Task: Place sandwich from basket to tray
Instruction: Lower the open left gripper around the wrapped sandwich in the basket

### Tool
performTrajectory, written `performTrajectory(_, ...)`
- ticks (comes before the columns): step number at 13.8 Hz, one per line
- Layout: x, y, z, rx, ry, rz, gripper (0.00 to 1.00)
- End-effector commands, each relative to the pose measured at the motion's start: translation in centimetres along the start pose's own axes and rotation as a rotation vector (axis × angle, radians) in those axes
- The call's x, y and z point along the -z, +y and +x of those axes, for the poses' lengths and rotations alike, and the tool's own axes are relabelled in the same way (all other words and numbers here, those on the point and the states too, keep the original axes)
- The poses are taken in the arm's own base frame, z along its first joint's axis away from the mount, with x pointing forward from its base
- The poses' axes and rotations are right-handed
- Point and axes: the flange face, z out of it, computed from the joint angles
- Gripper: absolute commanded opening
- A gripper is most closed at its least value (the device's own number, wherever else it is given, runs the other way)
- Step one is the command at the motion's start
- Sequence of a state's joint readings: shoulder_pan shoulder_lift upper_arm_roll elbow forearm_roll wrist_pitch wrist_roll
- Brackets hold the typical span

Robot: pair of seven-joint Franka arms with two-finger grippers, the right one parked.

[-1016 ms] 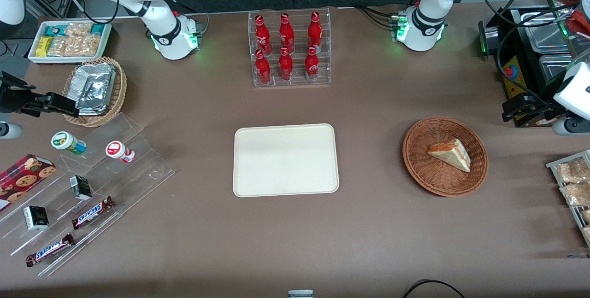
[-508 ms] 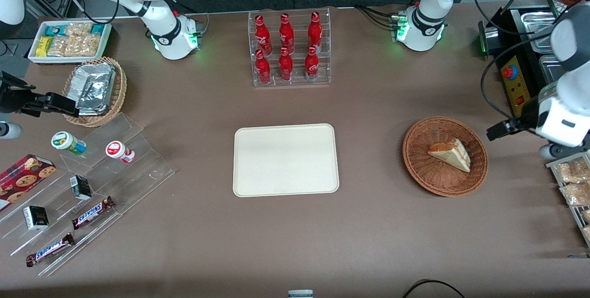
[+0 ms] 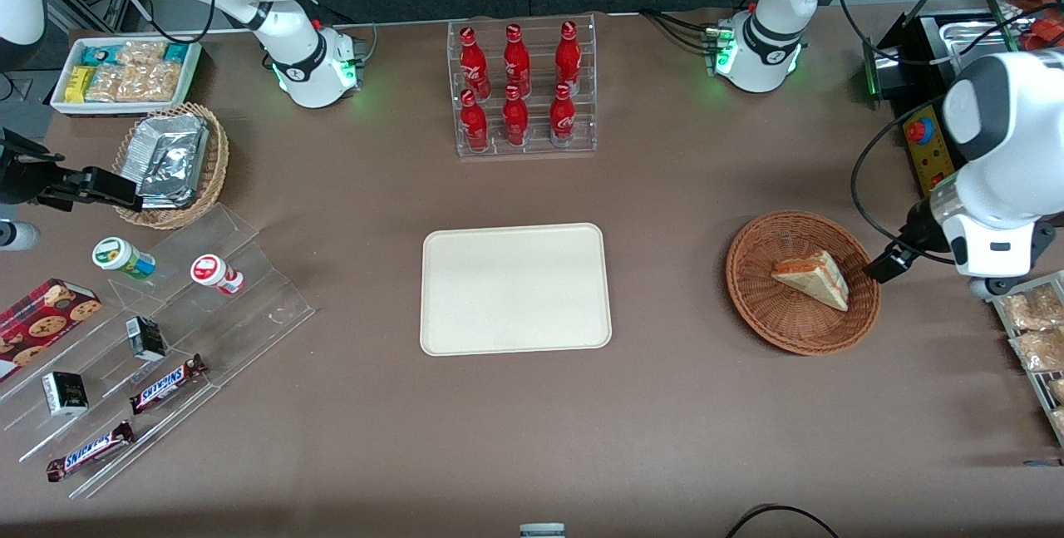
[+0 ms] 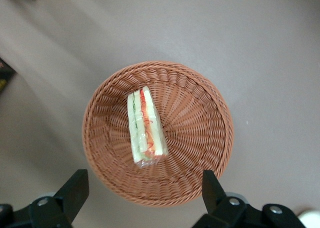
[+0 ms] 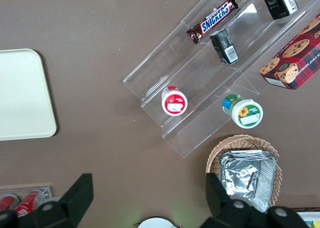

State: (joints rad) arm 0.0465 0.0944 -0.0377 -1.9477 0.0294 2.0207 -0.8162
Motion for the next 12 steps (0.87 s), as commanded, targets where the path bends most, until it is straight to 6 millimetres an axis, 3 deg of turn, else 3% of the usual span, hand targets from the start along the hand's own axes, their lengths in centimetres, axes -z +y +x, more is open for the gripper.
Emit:
performTrajectory(1,-2.5,-1.5,-1.4,0.107,0.031,-0.034,1.0)
performTrajectory(4,-6.0,-2.4,-2.5,0.13,0.05,-0.064,1.0)
performTrajectory(12,-9.6,-2.7,-2.8,0.263,0.024,-0.045,1.0)
